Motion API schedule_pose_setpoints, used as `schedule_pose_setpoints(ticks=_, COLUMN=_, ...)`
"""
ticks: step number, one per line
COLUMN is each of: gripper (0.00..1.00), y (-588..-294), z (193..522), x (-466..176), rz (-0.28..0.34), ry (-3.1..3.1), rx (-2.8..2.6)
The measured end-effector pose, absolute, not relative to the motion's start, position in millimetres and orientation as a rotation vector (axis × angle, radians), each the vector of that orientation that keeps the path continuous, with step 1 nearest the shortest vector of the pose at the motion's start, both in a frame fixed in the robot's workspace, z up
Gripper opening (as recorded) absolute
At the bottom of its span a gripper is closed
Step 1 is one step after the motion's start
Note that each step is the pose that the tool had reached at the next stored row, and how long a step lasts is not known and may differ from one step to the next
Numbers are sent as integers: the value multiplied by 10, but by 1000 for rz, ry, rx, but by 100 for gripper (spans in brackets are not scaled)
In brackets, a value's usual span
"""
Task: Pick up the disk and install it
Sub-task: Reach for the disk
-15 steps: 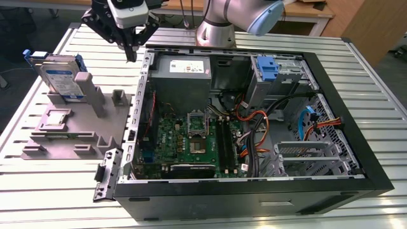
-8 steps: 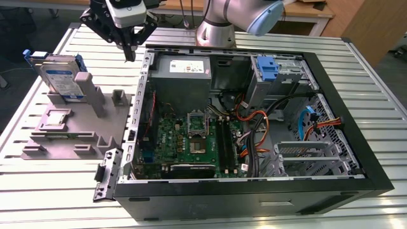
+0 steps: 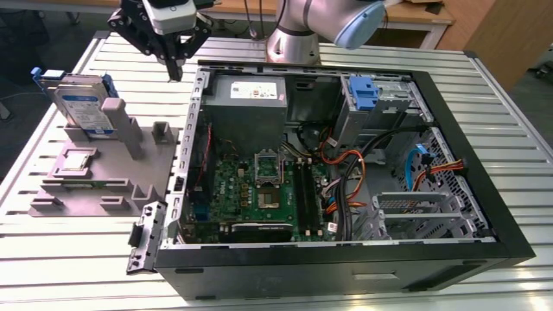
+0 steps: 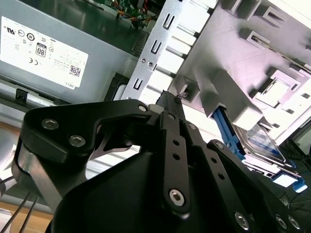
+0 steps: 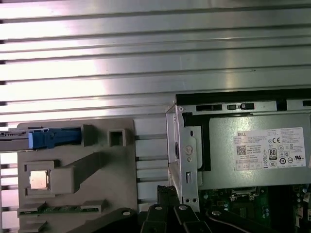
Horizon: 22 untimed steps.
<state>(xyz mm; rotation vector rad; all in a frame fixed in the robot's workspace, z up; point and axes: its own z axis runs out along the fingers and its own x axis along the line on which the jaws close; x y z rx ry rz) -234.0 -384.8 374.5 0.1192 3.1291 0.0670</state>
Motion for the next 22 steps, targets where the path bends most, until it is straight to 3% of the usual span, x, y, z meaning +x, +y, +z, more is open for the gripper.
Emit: schedule_pose_setpoints(ticks=22, gripper=10, y=-3778, z=3722, x=-2375, rz=67, ry=3130, rx=119)
